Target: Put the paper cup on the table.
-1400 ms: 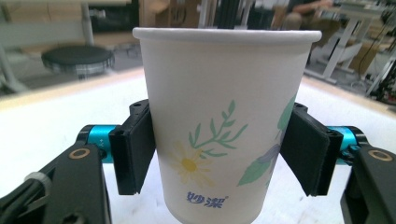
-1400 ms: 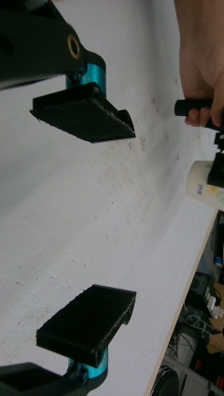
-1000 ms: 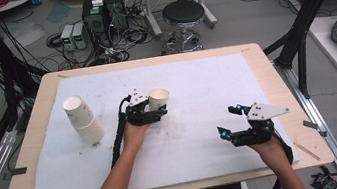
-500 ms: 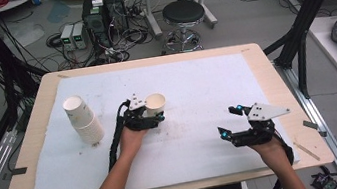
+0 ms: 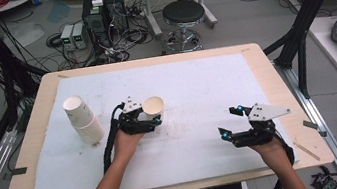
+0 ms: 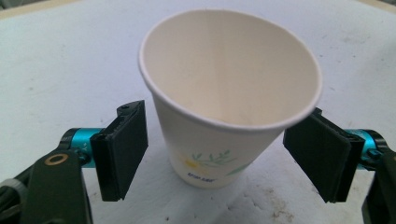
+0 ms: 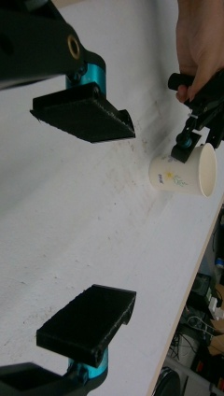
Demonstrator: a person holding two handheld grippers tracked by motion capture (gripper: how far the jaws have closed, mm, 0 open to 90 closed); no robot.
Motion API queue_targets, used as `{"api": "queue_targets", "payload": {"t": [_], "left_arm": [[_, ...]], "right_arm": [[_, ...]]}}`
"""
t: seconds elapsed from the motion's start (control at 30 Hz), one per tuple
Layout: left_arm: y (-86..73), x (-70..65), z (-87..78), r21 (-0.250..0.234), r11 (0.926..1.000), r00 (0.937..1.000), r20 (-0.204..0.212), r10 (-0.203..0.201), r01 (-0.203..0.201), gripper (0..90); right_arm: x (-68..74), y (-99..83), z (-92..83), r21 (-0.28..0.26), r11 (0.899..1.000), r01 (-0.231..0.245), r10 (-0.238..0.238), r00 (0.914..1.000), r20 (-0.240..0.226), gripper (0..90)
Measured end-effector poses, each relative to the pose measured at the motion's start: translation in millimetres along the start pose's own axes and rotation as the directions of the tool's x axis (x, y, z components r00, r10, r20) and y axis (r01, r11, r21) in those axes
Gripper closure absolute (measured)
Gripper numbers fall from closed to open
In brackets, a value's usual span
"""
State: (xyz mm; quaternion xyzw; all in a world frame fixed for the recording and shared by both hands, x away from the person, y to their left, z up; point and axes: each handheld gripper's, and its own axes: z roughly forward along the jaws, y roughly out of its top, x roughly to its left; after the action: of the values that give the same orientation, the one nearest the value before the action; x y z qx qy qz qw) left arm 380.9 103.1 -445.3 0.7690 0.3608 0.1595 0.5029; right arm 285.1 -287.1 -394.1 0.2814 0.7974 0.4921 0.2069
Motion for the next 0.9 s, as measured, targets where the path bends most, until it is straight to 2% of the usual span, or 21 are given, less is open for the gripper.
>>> {"api": "queue_targets", "payload": {"t": [0.03,0.07,0.23,0.3,0.37,0.53,0.7,0.9], "left_arm": [[0.0,0.0,0.0,0.0,1.0,1.0,0.0,0.0,0.0,20.4],[-2.9,1.0,-6.9,-0.023,0.9997,0.9997,0.025,-0.005,0.005,20.4],[-7.8,2.6,-20.9,-0.056,0.9984,0.9989,0.045,0.01,-0.007,20.2],[-10.4,1.5,-32.9,-0.093,0.9955,0.997,0.072,0.028,-0.022,20.0],[-10.9,0.6,-36.9,-0.103,0.9941,0.9964,0.075,0.041,-0.033,19.8],[-12.1,-2.1,-58.6,-0.169,0.9844,0.9907,0.118,0.068,-0.048,19.2],[-16.3,-1.3,-79.5,-0.222,0.9727,0.9878,0.123,0.096,-0.067,19.0],[-22.7,4.7,-97.1,-0.274,0.9603,0.9861,0.136,0.096,-0.055,19.2]], "right_arm": [[0.2,-0.3,-0.3,0.001,1.0,-0.003,0.003,1.0,0.002,19.5],[-0.2,-0.7,-0.3,0.0,1.0,0.001,-0.001,1.0,0.0,19.5],[-0.3,-1.5,-0.2,0.003,1.0,-0.003,0.003,1.0,0.002,19.5],[0.4,-1.0,0.5,0.005,1.0,0.0,0.0,1.0,-0.002,19.5],[0.1,-1.0,1.3,0.005,1.0,0.004,-0.004,1.0,0.001,19.5],[-0.1,-2.4,1.7,0.01,1.0,-0.005,0.005,1.0,0.002,19.5],[-0.9,-4.5,1.5,0.017,1.0,-0.011,0.011,0.9998,0.015,19.5],[-4.0,-6.8,-2.7,0.017,1.0,-0.017,0.015,0.9966,0.081,19.4]]}}
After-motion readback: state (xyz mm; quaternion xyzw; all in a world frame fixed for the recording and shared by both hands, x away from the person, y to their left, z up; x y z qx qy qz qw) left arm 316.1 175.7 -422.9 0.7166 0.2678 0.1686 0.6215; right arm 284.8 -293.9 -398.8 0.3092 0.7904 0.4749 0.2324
